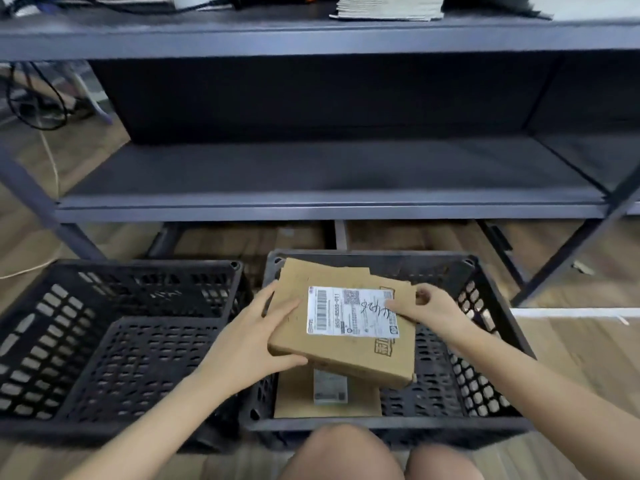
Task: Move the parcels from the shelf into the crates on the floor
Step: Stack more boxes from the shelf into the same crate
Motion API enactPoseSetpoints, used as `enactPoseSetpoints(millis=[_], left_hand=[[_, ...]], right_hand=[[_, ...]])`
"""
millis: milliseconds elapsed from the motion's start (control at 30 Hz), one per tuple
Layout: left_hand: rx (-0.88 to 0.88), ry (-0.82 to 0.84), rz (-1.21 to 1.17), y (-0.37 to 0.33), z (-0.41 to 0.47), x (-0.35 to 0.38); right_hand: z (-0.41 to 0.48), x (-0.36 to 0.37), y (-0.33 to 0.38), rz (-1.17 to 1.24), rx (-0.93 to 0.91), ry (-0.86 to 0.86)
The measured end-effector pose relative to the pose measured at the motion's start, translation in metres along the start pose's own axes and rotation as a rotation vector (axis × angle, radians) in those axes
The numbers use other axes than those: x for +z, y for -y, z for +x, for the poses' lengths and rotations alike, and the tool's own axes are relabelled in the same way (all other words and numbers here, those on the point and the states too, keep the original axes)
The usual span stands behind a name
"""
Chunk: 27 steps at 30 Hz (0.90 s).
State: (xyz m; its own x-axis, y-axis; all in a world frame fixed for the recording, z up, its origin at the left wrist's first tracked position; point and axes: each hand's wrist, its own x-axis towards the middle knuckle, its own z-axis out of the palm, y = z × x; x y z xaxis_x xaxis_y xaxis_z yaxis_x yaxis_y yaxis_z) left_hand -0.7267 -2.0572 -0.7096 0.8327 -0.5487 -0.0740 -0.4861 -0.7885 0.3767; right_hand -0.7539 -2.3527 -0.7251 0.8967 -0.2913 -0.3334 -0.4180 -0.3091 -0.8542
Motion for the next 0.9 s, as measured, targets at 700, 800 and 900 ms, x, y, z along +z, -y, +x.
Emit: enactPoseSetpoints(millis=[700, 800, 900], left_hand=[[-0.31, 0.342, 0.09, -0.013, 0.01, 0.043], [-0.295, 0.382, 0.08, -0.013, 0.011, 0.044], [-0.299, 0.42, 0.058, -0.014, 0.016, 0.05]], right_hand=[[0.006, 0.047, -0.05, -0.216, 0.233, 0.33], [0.01, 0.039, -0.05, -0.283, 0.243, 0.345], [0.014, 0.035, -0.053, -0.237, 0.283, 0.362]])
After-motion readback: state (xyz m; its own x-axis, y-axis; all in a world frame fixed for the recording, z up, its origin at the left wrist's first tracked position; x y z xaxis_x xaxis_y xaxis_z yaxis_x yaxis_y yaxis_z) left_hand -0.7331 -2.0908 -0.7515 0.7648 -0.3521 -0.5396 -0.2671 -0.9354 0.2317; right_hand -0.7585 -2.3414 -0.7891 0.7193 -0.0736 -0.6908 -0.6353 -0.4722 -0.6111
